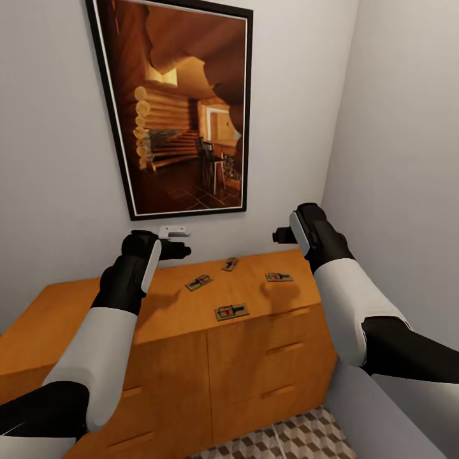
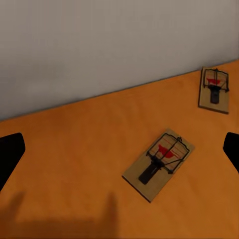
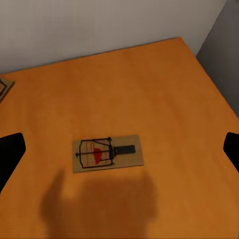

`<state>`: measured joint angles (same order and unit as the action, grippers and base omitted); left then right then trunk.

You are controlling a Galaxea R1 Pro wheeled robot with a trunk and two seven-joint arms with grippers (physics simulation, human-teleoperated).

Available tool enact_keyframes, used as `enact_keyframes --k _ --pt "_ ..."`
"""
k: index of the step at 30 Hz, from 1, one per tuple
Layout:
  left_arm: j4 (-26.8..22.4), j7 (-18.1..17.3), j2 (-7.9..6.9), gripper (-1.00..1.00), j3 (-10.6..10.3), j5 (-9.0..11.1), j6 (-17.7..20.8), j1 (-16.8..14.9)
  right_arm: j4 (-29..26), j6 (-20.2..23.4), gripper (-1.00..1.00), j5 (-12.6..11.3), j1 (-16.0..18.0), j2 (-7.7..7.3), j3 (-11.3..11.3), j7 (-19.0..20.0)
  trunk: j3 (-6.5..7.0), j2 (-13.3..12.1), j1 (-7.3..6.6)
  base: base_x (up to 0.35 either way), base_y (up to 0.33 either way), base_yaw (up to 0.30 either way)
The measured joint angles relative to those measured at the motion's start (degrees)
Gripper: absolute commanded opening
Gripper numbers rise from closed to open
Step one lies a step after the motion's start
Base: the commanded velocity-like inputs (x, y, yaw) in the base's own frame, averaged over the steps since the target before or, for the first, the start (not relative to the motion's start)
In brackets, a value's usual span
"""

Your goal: Take the four mousetraps from the cabinet in the bathroom and place them on the bathroom floor. Make sure all four end up on the same floor surface, and ensure that at least two of them are either under or directly next to the same bathroom sink.

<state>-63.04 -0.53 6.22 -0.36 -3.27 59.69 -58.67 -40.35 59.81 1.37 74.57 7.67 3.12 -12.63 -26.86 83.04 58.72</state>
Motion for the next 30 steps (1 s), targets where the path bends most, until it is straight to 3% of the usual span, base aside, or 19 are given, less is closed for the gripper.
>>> enact_keyframes --k 6,14,22,25,30 --pt "0.70 0.10 -0.06 1.00 -0.03 -0.03 0.08 0.00 0.03 0.00 1.00 -0.12 0.00 0.06 0.01 0.01 0.00 0.00 0.01 0.033 0.000 0.000" --pt "5.25 0.11 -0.09 1.00 -0.20 -0.07 0.08 0.00 0.05 0.00 1.00 -0.27 0.00 0.18 -0.02 0.02 0.00 0.00 0.01 0.008 0.000 0.000" --pt "9.88 -1.78 -0.88 1.00 -3.30 -0.06 0.08 0.00 0.04 0.00 1.00 -0.28 0.00 0.19 -0.02 0.02 0.00 0.00 0.01 0.001 0.000 0.000" --pt "10.70 -5.27 -1.61 1.00 -5.88 -0.01 0.02 0.00 0.05 0.00 1.00 -0.26 0.00 0.15 -0.03 0.02 0.00 0.00 0.01 0.000 0.000 0.000" --pt "11.24 -14.06 -3.81 1.00 -10.30 -0.39 -0.05 0.00 0.03 0.00 1.00 -0.27 0.00 0.11 -0.03 0.02 0.00 0.00 0.01 0.000 0.000 0.000"
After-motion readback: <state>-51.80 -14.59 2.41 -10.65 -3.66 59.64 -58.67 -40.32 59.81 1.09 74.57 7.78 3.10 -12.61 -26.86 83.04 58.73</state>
